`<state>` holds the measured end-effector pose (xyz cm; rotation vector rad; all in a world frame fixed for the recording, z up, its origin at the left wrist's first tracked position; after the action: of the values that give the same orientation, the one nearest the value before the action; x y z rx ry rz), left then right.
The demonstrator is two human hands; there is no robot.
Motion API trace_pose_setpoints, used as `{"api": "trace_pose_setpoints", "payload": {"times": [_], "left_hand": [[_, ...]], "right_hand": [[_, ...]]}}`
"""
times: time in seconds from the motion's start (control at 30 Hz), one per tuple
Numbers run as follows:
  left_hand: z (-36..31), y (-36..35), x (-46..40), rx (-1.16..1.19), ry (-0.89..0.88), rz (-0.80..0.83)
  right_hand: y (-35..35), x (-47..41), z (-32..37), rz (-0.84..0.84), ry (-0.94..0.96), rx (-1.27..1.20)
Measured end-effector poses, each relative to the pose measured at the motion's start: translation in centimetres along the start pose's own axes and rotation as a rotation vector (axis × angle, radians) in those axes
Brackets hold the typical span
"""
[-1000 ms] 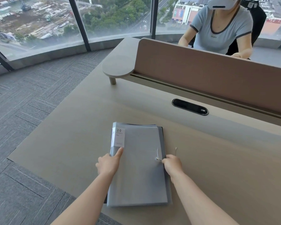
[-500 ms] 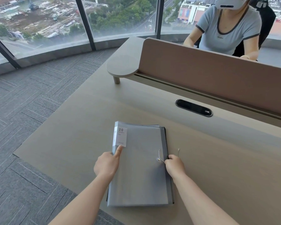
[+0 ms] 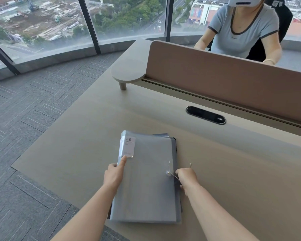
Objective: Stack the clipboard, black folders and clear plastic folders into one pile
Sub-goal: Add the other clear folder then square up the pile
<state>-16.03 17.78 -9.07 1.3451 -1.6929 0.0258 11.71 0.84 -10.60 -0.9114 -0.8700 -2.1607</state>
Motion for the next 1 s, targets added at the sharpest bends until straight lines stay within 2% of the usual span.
{"api": "trace_pose_setpoints", "payload": {"times": [0.13, 0.3, 0.47, 0.73, 1.0], "left_hand": [[0.7, -0.4, -0.5, 0.081, 0.102, 0.067], [1.1, -0.9, -1.2, 0.137, 0.153, 0.154], [1.2, -1.0, -1.0, 0.129, 0.152, 0.123], [-0.2, -1.0, 1.3, 0.202, -0.044, 0.004], [-0.2, -1.2, 2.1, 0.303, -0.053, 0.020]], "right_hand": [[0.0, 0.0, 0.0, 0.030, 0.014, -0.002], [0.1, -0.8, 0.8, 0.040, 0.089, 0.146], [0.0, -0.2, 1.1, -0.018, 0.198, 0.323], [0.1, 0.2, 2.1, -0.006, 0.239, 0.197], [0.1, -0.1, 2.9, 0.017, 0.216, 0.048]]}}
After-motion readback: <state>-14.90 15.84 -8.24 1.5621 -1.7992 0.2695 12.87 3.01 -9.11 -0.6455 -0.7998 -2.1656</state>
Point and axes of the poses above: each hand's wrist, its own x-axis away from the middle knuckle, its own y-axis out of the back of the hand, z = x × y, the point moved 9 cm from there along -x, towards the middle knuckle, and after that the axes turned 3 degrees about -x, right-handed, at the moved point
